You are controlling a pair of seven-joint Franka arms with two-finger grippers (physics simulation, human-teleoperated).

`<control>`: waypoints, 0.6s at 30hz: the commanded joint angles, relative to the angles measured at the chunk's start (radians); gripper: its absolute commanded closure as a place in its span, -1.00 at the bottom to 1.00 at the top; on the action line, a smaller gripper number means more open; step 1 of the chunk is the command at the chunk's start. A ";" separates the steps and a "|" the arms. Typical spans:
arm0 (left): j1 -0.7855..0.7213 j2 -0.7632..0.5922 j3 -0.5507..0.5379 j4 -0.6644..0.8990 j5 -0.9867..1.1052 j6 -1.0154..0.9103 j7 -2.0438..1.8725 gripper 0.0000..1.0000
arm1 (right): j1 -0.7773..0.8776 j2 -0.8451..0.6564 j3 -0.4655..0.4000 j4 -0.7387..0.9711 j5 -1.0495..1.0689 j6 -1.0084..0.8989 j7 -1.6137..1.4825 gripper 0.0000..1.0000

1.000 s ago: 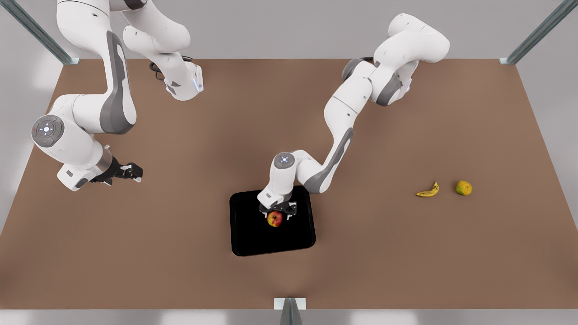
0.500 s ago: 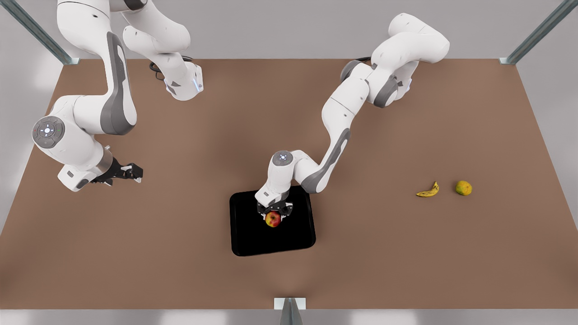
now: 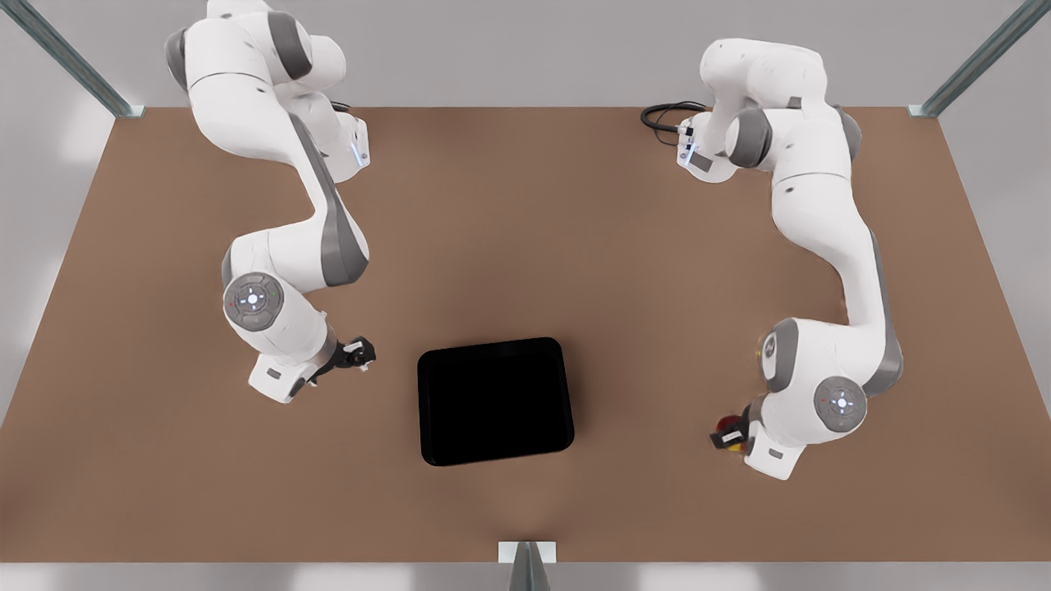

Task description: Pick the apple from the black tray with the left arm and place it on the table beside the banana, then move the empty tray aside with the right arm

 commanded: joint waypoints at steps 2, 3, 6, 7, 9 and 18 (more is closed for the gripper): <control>0.071 -0.056 0.000 -0.194 -0.007 -0.023 1.076 -0.44 | 0.037 0.057 0.001 0.009 0.005 0.104 0.317 -1.00; 0.081 -0.158 0.000 -0.415 -0.009 0.171 1.124 -0.44 | 0.070 0.082 0.005 0.011 0.006 0.142 0.359 -1.00; 0.081 -0.222 -0.002 -0.612 -0.006 0.376 1.136 -0.44 | 0.090 0.172 0.005 0.052 0.006 0.226 0.445 -1.00; 0.083 -0.214 0.000 -0.606 -0.003 0.391 1.136 -0.44 | 0.090 0.214 0.008 0.092 0.006 0.234 0.460 -1.00; 0.086 -0.208 0.000 -0.587 0.000 0.405 1.133 -0.47 | 0.087 0.241 0.006 0.092 0.005 0.291 0.449 -1.00; 0.095 -0.169 0.000 -0.570 -0.004 0.482 1.098 -1.00 | 0.080 0.344 0.014 0.080 0.132 0.355 0.328 -1.00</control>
